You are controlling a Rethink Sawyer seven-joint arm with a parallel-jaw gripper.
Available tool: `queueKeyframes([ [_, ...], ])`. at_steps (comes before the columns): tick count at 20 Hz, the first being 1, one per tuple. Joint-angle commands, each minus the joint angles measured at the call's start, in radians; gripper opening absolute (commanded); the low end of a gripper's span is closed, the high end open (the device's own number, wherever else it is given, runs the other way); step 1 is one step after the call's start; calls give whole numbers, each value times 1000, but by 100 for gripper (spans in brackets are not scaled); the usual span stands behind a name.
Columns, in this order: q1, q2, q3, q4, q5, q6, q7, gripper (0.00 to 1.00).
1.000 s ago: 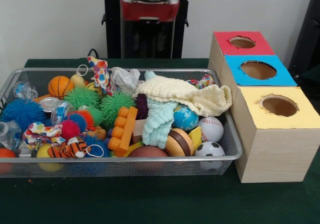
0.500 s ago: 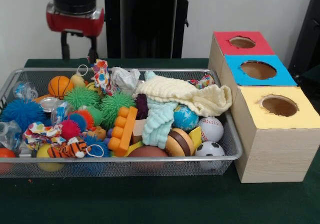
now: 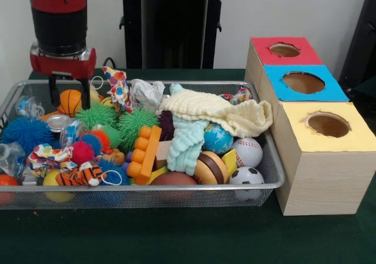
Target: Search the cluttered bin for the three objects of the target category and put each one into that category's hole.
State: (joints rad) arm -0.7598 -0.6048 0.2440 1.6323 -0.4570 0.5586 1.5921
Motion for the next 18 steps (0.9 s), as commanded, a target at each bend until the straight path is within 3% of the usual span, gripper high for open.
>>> queueKeyframes([
  [1, -45, 100, 169, -23, -64, 4, -216, 100],
  [8, -77, 118, 207, -19, -106, -30, -213, 100],
  [13, -6, 72, 143, -100, -299, -126, -207, 100],
  [18, 37, 12, 98, -102, -381, -86, -148, 100],
])
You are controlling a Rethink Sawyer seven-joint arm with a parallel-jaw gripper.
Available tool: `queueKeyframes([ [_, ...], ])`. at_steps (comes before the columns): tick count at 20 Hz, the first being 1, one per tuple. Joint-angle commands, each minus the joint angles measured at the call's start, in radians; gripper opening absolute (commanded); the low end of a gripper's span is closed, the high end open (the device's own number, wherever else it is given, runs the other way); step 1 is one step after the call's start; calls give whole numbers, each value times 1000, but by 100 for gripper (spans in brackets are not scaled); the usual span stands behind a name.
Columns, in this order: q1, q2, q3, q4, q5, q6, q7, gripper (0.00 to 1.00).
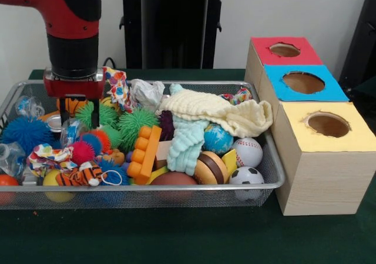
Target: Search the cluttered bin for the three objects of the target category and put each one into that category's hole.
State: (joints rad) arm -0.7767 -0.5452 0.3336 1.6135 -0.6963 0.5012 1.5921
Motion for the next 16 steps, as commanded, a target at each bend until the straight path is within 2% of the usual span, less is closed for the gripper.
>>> queueKeyframes([
  [1, 53, -48, 15, -82, -141, -19, -143, 100],
  [5, 44, -44, 55, -81, -141, -18, -136, 100],
  [6, 33, -39, 74, -71, -123, -8, -135, 0],
  [11, -10, -29, 143, -58, -60, 13, -154, 0],
  [16, 3, -73, 142, -37, -23, 68, -115, 0],
])
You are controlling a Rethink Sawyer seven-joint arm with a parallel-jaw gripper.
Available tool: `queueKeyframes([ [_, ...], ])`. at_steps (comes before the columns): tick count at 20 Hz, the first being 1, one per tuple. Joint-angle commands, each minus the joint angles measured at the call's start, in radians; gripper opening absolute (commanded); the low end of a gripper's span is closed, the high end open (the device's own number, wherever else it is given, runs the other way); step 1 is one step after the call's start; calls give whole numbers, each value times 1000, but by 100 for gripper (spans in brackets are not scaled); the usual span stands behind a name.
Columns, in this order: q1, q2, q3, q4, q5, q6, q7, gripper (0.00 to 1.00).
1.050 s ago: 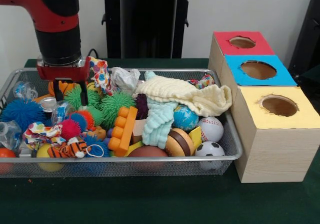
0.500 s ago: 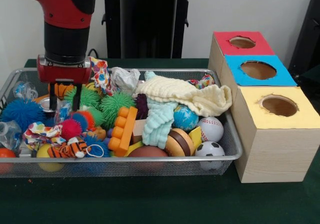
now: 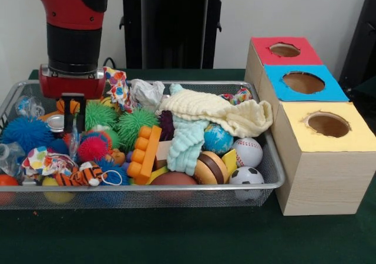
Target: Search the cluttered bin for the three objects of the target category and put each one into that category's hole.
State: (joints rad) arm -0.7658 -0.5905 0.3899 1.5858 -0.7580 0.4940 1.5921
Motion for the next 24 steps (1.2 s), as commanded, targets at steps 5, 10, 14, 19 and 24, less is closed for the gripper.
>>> queueKeyframes([
  [5, 35, -174, 42, 76, 167, 308, -93, 0],
  [10, 89, -307, 37, 96, 279, 520, -95, 0],
  [14, 107, -323, 46, 114, 342, 488, 7, 0],
  [19, 152, -344, 47, 201, 486, 397, 154, 0],
  [24, 239, -349, 5, 258, 582, 291, 275, 0],
])
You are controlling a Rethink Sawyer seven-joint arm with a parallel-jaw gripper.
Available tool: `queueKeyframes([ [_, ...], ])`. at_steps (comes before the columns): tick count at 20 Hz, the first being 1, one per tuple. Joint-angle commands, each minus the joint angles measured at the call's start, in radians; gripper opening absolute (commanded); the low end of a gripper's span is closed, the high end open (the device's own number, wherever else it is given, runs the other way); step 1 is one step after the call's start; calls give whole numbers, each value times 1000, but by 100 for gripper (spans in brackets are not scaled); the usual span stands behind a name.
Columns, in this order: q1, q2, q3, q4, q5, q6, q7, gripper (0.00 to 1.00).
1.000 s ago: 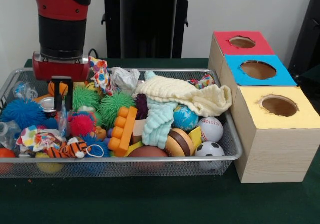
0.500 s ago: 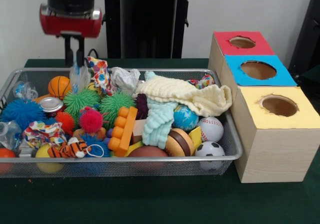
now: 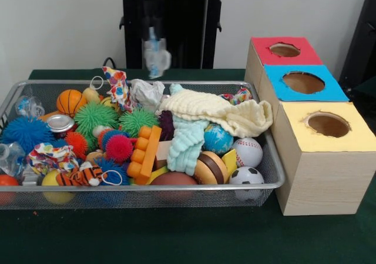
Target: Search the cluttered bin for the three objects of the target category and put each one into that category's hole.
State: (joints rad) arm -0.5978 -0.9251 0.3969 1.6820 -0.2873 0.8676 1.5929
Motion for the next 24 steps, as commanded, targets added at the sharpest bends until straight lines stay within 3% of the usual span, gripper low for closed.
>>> queueKeyframes([
  [1, 93, -10, -14, 164, 125, -102, 300, 0],
  [9, 304, -12, -135, 199, 224, -148, 476, 0],
  [17, 476, 13, -194, 184, 269, -185, 562, 0],
  [24, 547, 117, -250, 160, 185, -312, 571, 0],
])
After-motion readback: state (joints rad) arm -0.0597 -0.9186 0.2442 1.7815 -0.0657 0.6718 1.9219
